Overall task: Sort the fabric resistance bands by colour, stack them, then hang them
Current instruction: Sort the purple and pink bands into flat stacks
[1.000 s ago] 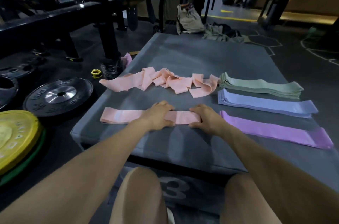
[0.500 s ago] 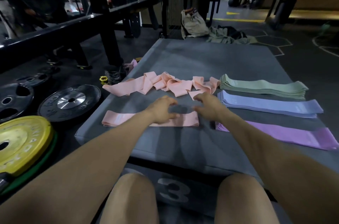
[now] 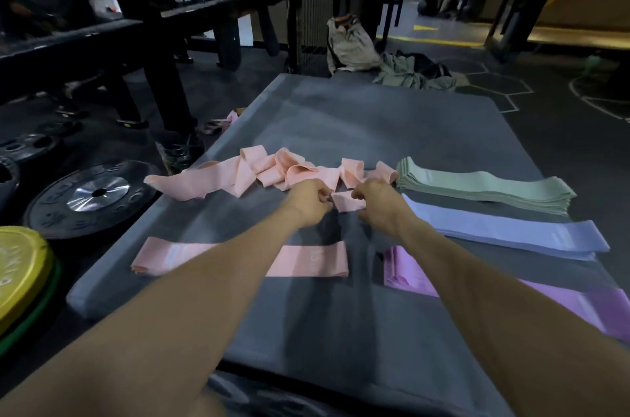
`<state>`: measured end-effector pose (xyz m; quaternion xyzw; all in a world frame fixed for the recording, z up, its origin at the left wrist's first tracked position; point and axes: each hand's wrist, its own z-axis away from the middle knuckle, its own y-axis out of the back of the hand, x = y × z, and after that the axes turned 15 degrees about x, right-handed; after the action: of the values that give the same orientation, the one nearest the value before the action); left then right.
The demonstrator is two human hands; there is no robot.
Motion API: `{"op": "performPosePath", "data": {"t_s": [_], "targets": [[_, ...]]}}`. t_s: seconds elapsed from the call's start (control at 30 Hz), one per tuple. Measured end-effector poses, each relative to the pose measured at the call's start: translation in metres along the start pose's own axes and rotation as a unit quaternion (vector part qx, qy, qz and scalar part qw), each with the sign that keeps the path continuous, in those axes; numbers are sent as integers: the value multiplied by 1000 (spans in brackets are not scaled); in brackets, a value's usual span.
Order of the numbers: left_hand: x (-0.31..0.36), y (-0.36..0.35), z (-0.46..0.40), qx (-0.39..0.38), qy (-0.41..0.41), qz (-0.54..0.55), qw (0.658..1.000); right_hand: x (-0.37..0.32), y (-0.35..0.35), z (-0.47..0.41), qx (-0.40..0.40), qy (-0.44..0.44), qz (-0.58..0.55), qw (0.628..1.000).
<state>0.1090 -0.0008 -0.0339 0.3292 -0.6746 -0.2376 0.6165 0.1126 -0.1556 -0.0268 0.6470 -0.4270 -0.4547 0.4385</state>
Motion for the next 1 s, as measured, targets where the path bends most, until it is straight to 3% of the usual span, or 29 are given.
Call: {"op": "performPosePath", "data": {"t_s": [0.27, 0.37, 0.47, 0.53, 0.6, 0.87, 1.0], "targets": [[4, -14, -20, 42, 25, 4, 999, 3, -16, -14, 27, 42, 45, 998], [1, -16, -22, 25, 63, 15, 998, 1, -17, -16, 33, 42, 40, 998], [2, -17, -24, 1, 145, 118, 982, -1, -9, -17, 38, 10, -15, 999], [9, -14, -23, -15, 217, 227, 949, -4, -1, -16, 60, -13, -72, 995], [17, -9, -20, -22, 248, 266, 931, -7, 7, -13, 96, -19, -112, 989], [23, 13, -14, 4, 238, 323, 916, -28, 28, 0, 108, -1, -179, 978], [19, 47, -12, 61, 163, 245, 954, -36, 46, 2, 142, -9, -224, 964]]}}
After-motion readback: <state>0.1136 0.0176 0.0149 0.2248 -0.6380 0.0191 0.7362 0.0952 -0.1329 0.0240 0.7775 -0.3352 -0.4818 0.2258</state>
